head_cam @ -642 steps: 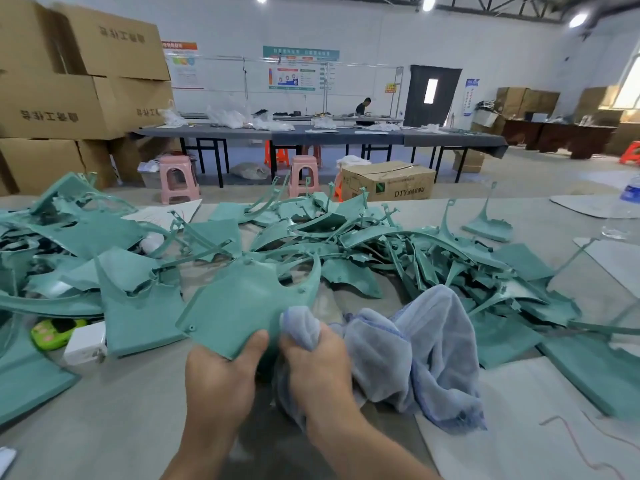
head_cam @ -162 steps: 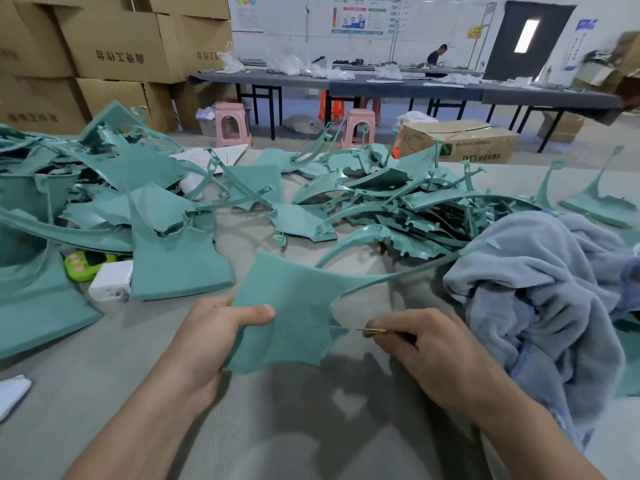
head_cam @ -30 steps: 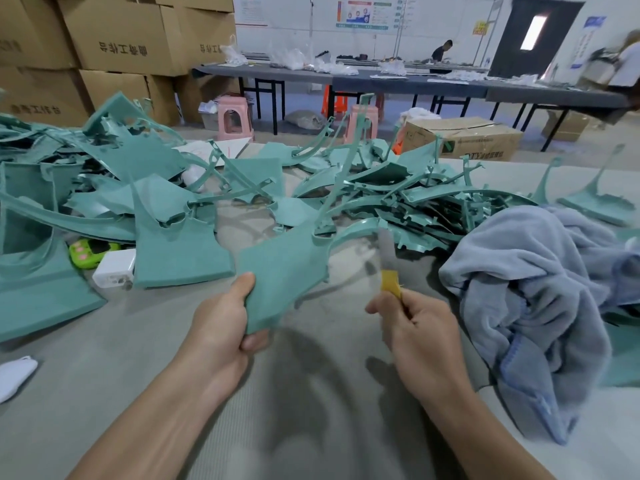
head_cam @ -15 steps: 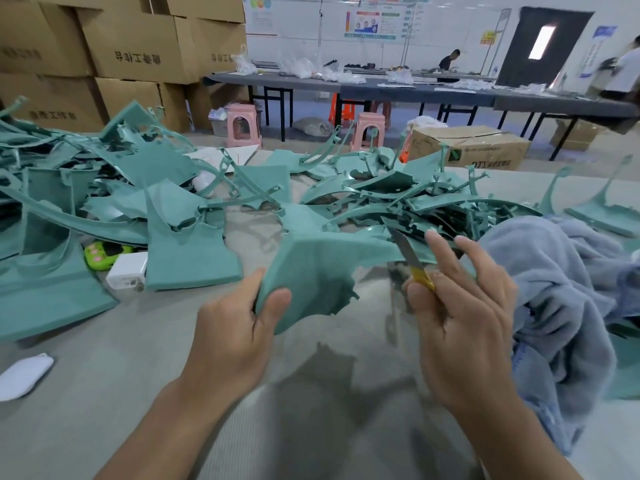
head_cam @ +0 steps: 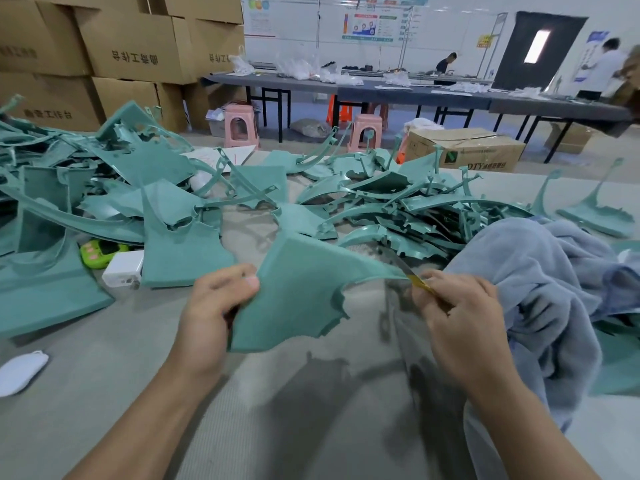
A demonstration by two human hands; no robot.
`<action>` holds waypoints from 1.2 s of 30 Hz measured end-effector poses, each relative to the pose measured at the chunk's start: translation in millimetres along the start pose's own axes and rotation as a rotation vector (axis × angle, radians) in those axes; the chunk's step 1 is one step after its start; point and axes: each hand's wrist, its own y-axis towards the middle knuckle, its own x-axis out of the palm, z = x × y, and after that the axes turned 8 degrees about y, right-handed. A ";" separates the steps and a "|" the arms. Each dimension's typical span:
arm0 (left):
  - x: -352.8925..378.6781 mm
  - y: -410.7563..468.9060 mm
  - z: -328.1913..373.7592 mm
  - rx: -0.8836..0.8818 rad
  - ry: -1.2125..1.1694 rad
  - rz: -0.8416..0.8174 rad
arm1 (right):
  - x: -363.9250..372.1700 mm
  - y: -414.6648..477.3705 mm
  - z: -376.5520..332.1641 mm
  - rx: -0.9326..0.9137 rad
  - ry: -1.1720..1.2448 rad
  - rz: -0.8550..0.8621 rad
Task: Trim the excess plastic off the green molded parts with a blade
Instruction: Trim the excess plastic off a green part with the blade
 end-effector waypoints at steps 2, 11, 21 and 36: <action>-0.3 2.0 2.8 -0.239 -0.184 -0.088 | 1.6 -0.8 0.4 -0.056 0.043 0.115; 6.6 1.2 -2.1 -0.291 0.112 -0.325 | 9.2 -3.4 -3.7 -0.039 0.228 0.092; 1.1 5.1 0.7 -0.462 -0.111 -0.174 | 21.6 -4.8 1.2 0.143 0.269 0.032; 21.0 -3.7 3.4 -0.395 -0.192 -0.159 | 27.4 -7.8 -4.2 0.358 0.587 -0.067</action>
